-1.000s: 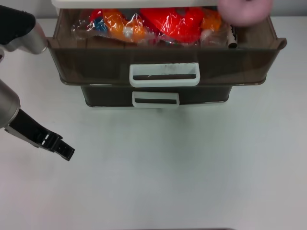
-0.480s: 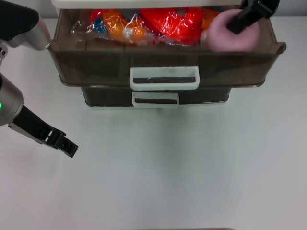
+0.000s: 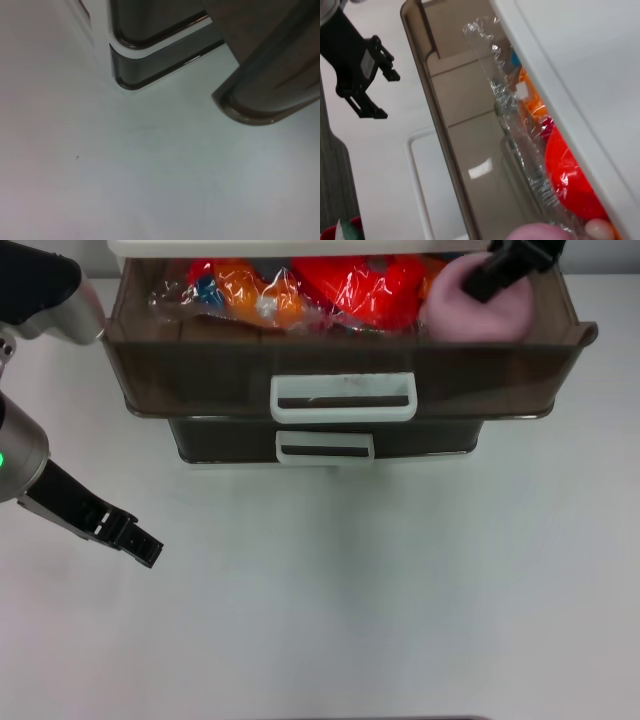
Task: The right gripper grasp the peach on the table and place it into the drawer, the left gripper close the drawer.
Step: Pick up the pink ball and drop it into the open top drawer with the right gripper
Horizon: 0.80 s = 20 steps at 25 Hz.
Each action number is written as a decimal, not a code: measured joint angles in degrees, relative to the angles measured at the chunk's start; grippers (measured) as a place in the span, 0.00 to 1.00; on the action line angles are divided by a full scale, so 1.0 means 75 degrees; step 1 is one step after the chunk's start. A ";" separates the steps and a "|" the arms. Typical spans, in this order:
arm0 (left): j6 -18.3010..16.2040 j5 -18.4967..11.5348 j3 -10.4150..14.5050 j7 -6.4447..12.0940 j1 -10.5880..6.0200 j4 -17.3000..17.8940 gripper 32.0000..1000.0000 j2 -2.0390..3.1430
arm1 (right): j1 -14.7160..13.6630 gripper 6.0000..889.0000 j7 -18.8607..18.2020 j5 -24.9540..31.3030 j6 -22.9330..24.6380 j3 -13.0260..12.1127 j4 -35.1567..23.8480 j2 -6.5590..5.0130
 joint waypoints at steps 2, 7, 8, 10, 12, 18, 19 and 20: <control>0.0000 0.0001 0.0000 0.0001 0.0002 -0.0014 0.85 0.0000 | 0.0018 0.04 0.0001 -0.0001 0.0001 0.0020 -0.0018 -0.0019; 0.0000 0.0002 0.0000 0.0004 0.0003 -0.0004 0.85 0.0000 | 0.0021 0.04 0.0003 -0.0077 0.0005 0.0018 -0.0028 -0.0027; 0.0000 0.0002 0.0001 0.0005 0.0003 0.0000 0.85 0.0000 | 0.0022 0.04 0.0003 -0.0086 0.0006 0.0019 -0.0028 -0.0023; 0.0001 0.0002 0.0006 0.0006 0.0003 0.0001 0.85 0.0000 | 0.0023 0.04 0.0002 -0.0090 0.0007 0.0019 -0.0029 -0.0009; 0.0000 0.0002 0.0012 0.0007 0.0003 0.0002 0.85 0.0000 | 0.0023 0.04 -0.0002 -0.0090 0.0004 0.0018 -0.0029 0.0002; 0.0000 0.0002 0.0002 0.0007 0.0003 0.0003 0.85 0.0000 | 0.0023 0.06 -0.0084 -0.0090 -0.0004 -0.0008 0.0035 0.0019; 0.0001 0.0002 0.0001 0.0007 0.0003 0.0003 0.85 0.0000 | 0.0023 0.07 -0.0088 -0.0091 -0.0005 -0.0018 0.0030 0.0020; 0.0000 0.0002 0.0000 0.0007 0.0003 0.0003 0.85 0.0000 | 0.0023 0.07 -0.0091 -0.0090 -0.0005 -0.0023 0.0015 0.0023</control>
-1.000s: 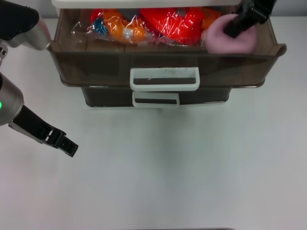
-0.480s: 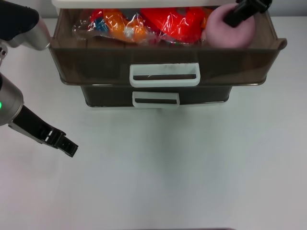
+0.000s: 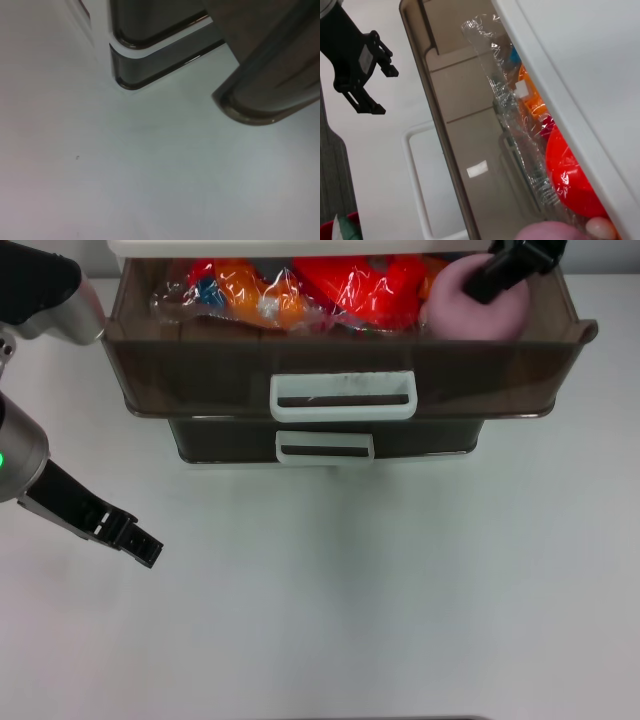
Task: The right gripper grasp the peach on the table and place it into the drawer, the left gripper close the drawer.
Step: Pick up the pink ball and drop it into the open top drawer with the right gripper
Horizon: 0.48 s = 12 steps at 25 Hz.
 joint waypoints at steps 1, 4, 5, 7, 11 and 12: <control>0.0000 0.0000 -0.0001 0.0000 0.0000 -0.0002 0.85 0.0000 | 0.0000 0.07 0.0000 0.0000 0.0000 0.0000 -0.0017 0.0004; 0.0000 0.0000 -0.0001 0.0000 0.0000 -0.0001 0.85 0.0000 | 0.0005 0.09 0.0024 0.0000 0.0000 0.0023 -0.0086 0.0009; 0.0000 0.0000 -0.0001 0.0000 0.0000 -0.0001 0.85 0.0000 | 0.0006 0.09 0.0033 0.0000 0.0000 0.0027 -0.0134 0.0010; 0.0000 0.0000 -0.0001 0.0000 0.0000 -0.0001 0.85 0.0000 | 0.0007 0.10 0.0046 0.0000 0.0001 0.0043 -0.0266 0.0014; 0.0000 0.0000 -0.0001 0.0000 0.0000 -0.0001 0.85 0.0000 | 0.0007 0.34 0.0075 0.0001 0.0001 0.0234 -0.0428 0.0030; 0.0000 0.0000 -0.0001 0.0000 0.0000 0.0000 0.85 0.0000 | 0.0007 0.37 0.0078 0.0000 0.0001 0.0302 -0.0466 0.0033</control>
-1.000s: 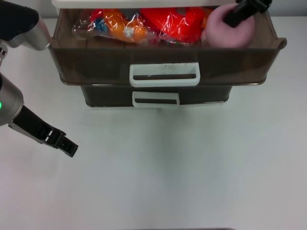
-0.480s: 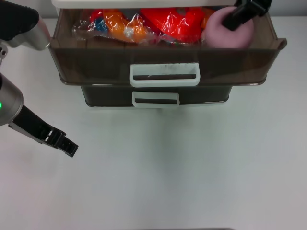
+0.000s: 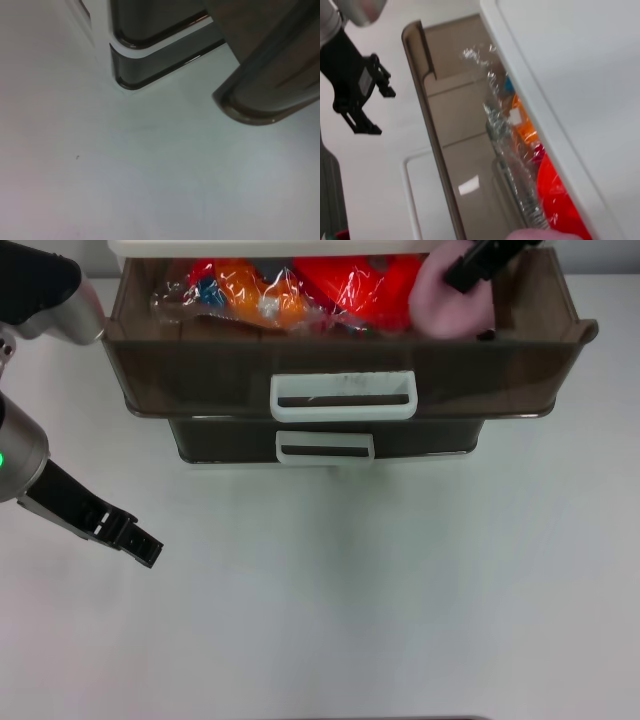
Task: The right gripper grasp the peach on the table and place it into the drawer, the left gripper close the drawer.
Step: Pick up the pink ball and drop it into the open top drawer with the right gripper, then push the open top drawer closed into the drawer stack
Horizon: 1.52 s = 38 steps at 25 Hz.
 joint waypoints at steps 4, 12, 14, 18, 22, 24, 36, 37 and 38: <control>0.0003 0.0000 0.0000 0.0000 0.0018 0.0004 0.85 0.0000 | -0.0002 0.49 0.0034 0.0008 0.0022 0.0207 -0.0205 0.0001; 0.0052 0.0000 0.0001 0.0001 0.0045 0.0017 0.85 0.0006 | -0.0041 0.76 0.0204 0.0090 0.0077 0.0186 -0.0450 -0.0031; 0.0069 0.0000 0.0000 0.0002 0.0050 0.0048 0.85 0.0009 | -0.0047 0.83 0.0224 0.0107 0.0079 0.0186 -0.0453 -0.0039; 0.0277 -0.0005 0.0000 0.0009 0.0083 0.0315 0.85 0.0023 | -0.0072 0.83 0.0392 0.0285 0.0095 0.0146 -0.0580 -0.0086; 0.0696 -0.0112 0.0000 0.0001 0.0105 0.0980 0.85 0.0023 | -0.0158 0.83 0.0627 0.0751 0.0110 -0.0100 -0.0676 -0.0238; 0.0862 -0.0332 0.0003 -0.0017 0.0106 0.1296 0.85 0.0022 | -0.0242 0.83 0.0830 0.1126 0.0116 -0.0375 -0.0753 -0.0418; 0.0955 -0.1282 0.0795 0.0346 -0.0085 0.2630 0.85 0.0096 | -0.0589 0.83 0.1504 0.1967 0.0129 -0.1046 -0.1327 -0.0949; 0.0952 -0.1298 0.0942 0.0456 -0.0166 0.2717 0.85 0.0102 | -0.0594 0.83 0.1517 0.1990 0.0129 -0.1041 -0.1330 -0.0968; 0.0953 -0.1317 0.1044 0.0539 -0.0238 0.2750 0.85 0.0104 | -0.0621 0.83 0.1524 0.2002 0.0129 -0.1020 -0.1342 -0.0989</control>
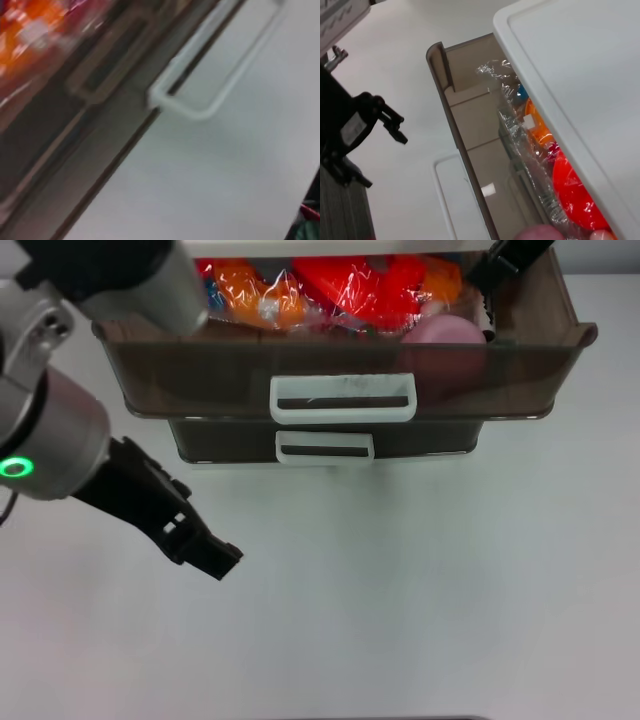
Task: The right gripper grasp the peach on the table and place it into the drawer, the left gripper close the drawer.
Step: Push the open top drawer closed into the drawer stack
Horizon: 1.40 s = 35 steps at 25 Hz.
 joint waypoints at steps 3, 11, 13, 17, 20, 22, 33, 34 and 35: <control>0.0020 -0.0256 0.0250 0.0256 -0.0297 0.0018 0.85 0.0074 | -0.0040 0.82 0.0001 0.0003 0.0000 0.0037 -0.0012 -0.0005; 0.0119 -0.1663 0.0330 0.1193 -0.0981 0.0039 0.85 0.0326 | -0.0091 0.82 -0.0029 0.0002 0.0000 0.0059 -0.0021 -0.0021; 0.0281 -0.1511 0.0305 0.1597 -0.1107 0.0032 0.85 0.0176 | -0.0077 0.82 -0.0026 0.0002 0.0000 0.0059 -0.0021 -0.0035; 0.0462 -0.0996 0.0432 0.2221 -0.1377 0.0003 0.85 -0.0074 | -0.0061 0.82 -0.0005 0.0002 -0.0001 0.0057 -0.0018 -0.0075; 0.0457 -0.0938 0.0588 0.2387 -0.1614 -0.0086 0.85 -0.0078 | -0.0024 0.82 -0.0001 0.0002 -0.0001 0.0056 -0.0018 -0.0080; 0.0454 -0.0979 0.0622 0.2526 -0.1770 -0.0212 0.85 -0.0079 | -0.0025 0.82 0.0001 0.0002 -0.0001 0.0056 -0.0017 -0.0083; 0.0308 -0.1292 0.0648 0.3209 -0.2624 -0.0999 0.85 -0.0129 | -0.0009 0.82 0.0005 0.0001 0.0000 0.0049 -0.0018 -0.0088; 0.0234 -0.1265 0.0649 0.3233 -0.2715 -0.1143 0.85 -0.0131 | -0.0009 0.82 0.0005 0.0001 -0.0001 0.0037 -0.0018 -0.0088; 0.0031 -0.1209 0.0647 0.3281 -0.2873 -0.1418 0.85 -0.0131 | -0.0008 0.82 0.0005 0.0002 -0.0001 0.0021 -0.0018 -0.0088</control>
